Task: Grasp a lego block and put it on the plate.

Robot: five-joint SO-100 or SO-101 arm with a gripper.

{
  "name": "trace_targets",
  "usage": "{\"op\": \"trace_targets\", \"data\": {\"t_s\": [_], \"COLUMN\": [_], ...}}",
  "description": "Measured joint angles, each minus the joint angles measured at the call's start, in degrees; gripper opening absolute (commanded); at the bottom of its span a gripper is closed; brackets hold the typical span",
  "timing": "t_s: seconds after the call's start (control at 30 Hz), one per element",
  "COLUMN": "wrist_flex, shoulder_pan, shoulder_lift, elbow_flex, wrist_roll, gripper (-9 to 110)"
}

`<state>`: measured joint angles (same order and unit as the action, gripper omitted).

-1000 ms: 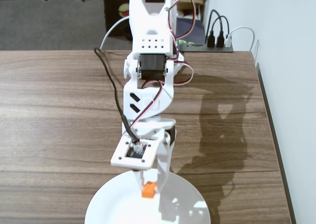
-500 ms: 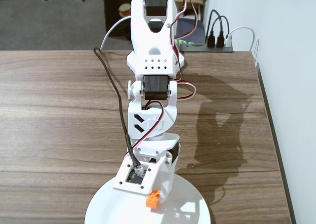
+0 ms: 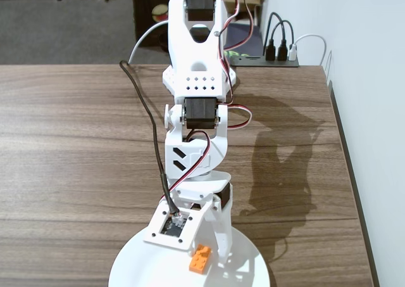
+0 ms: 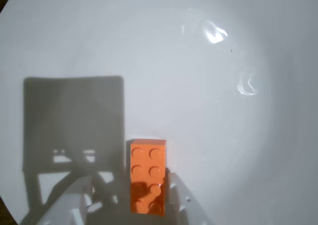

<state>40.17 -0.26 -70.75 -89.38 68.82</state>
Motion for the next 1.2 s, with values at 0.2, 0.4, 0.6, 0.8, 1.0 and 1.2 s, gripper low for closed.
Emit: {"op": "trace_targets", "data": {"t_s": [0.2, 0.4, 0.6, 0.8, 1.0, 1.2], "wrist_flex": [4.04, 12.13, 15.56, 16.88, 16.79, 17.23], "shoulder_pan": [0.62, -0.97, -2.02, -1.85, -1.93, -1.23], "shoulder_lift": [-4.22, -14.85, -25.75, -37.27, -49.66, -63.72], "elbow_flex": [-1.41, -4.66, -13.80, -25.14, -37.71, -48.16], "wrist_roll": [-4.83, -9.58, -14.33, -22.32, -32.96, -48.69], "gripper": [20, 15, 1, 1, 1, 1]}}
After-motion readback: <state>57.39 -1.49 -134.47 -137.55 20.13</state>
